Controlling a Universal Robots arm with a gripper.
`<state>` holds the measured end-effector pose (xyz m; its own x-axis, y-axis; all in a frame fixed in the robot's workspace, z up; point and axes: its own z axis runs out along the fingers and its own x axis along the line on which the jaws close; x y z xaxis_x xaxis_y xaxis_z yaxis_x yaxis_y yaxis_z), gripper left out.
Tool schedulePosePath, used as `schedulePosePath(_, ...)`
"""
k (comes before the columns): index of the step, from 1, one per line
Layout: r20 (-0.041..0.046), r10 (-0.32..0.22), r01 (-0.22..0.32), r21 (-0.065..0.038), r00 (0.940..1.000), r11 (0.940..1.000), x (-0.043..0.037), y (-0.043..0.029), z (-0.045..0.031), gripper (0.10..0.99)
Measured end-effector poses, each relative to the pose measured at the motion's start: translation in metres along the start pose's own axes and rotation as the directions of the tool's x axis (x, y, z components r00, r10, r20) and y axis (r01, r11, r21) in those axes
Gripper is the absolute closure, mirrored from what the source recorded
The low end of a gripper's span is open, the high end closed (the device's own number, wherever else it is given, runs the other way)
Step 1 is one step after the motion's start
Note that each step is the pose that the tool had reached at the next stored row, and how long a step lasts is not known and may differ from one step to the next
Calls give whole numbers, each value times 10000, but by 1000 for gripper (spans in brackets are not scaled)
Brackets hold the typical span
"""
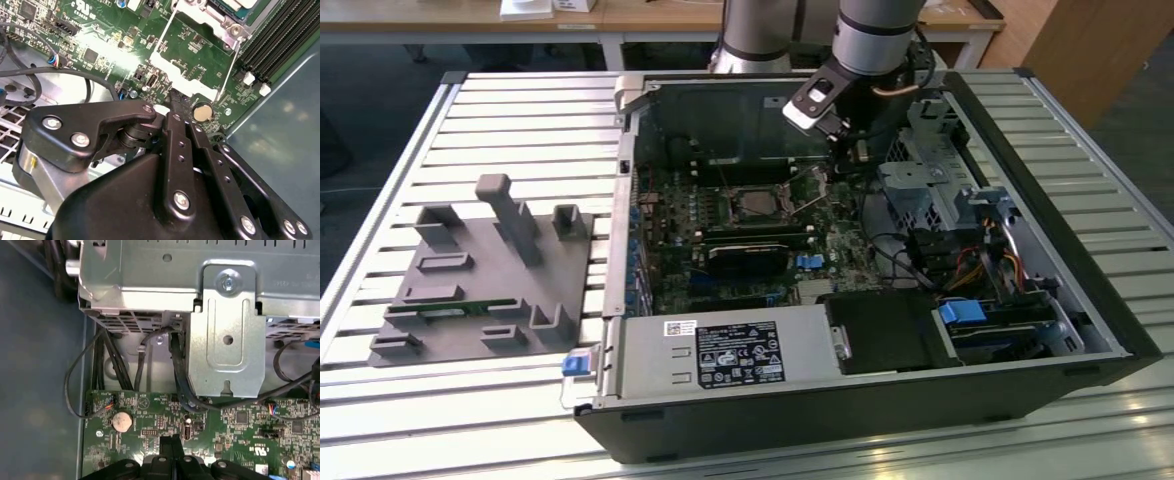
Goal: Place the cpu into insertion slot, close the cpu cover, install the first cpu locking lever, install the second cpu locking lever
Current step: 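Close the cpu cover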
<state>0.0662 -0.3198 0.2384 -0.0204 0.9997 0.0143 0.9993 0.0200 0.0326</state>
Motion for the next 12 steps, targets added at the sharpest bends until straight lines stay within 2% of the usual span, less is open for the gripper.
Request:
schedulePosePath(5, -1, 0, 0, 0, 10000, 10000, 2, -110, -3, 980)
schedulePosePath(12, -1, 0, 0, 0, 10000, 10000, 3, -178, -3, 980)
